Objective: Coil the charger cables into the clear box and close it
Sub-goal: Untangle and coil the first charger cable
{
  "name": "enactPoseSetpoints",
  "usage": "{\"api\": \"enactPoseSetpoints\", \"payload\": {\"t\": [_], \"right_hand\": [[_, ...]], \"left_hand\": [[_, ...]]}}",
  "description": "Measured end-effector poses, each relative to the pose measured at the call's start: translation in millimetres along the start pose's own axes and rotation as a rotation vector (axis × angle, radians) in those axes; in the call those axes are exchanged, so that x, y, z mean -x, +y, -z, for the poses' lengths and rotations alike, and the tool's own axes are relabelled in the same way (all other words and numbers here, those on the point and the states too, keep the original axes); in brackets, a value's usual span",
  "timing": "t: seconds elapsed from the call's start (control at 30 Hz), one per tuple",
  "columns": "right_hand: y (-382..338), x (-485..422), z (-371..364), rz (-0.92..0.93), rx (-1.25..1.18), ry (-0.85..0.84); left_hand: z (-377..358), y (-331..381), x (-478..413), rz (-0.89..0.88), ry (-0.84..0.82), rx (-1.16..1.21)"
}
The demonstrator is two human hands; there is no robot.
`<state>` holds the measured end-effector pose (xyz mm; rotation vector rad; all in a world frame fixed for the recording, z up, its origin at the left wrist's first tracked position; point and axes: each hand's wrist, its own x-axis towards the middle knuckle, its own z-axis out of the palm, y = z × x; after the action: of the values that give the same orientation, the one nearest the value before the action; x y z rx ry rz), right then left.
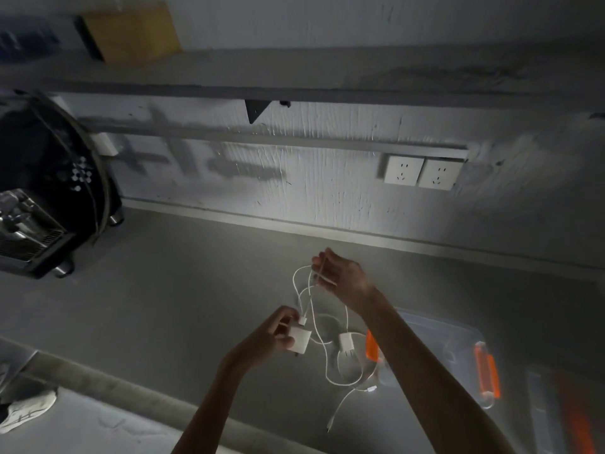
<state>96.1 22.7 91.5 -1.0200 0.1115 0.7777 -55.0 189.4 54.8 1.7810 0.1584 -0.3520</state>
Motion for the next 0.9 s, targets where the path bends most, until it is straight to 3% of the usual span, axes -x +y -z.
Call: {"api": "enactPoseSetpoints", "payload": {"t": [0.3, 0.37, 0.43, 0.5, 0.6, 0.67, 0.7, 0.77, 0.9], "right_hand": [[-60, -17, -30, -0.185, 0.002, 0.201], [-71, -10, -35, -0.11, 0.013, 0.182], [-83, 5, -37, -0.019, 0.077, 0.104], [-93, 23, -41, 0.079, 0.284, 0.062], [-105, 51, -52, 0.208, 0.568, 0.044], [-112, 69, -62, 0.292, 0.714, -0.007], [-114, 79, -66, 0.337, 0.781, -0.046], [-115, 99, -73, 0.454, 0.941, -0.157], [-109, 135, -76, 0.72, 1.158, -0.275]], "left_hand": [[6, 83, 37, -0.284, -0.359, 0.286], [-3, 86, 35, -0.337, -0.432, 0.494], [-9, 91, 35, -0.33, -0.499, 0.885], [-8, 98, 33, -0.281, -0.442, 1.08], [2, 103, 19, -0.213, -0.146, 0.965], [6, 109, 2, -0.041, 0.037, 0.892], [5, 111, -8, 0.063, 0.037, 0.943], [0, 122, -25, 0.175, -0.117, 1.097], [-8, 148, -51, 0.139, -0.188, 1.035]]}}
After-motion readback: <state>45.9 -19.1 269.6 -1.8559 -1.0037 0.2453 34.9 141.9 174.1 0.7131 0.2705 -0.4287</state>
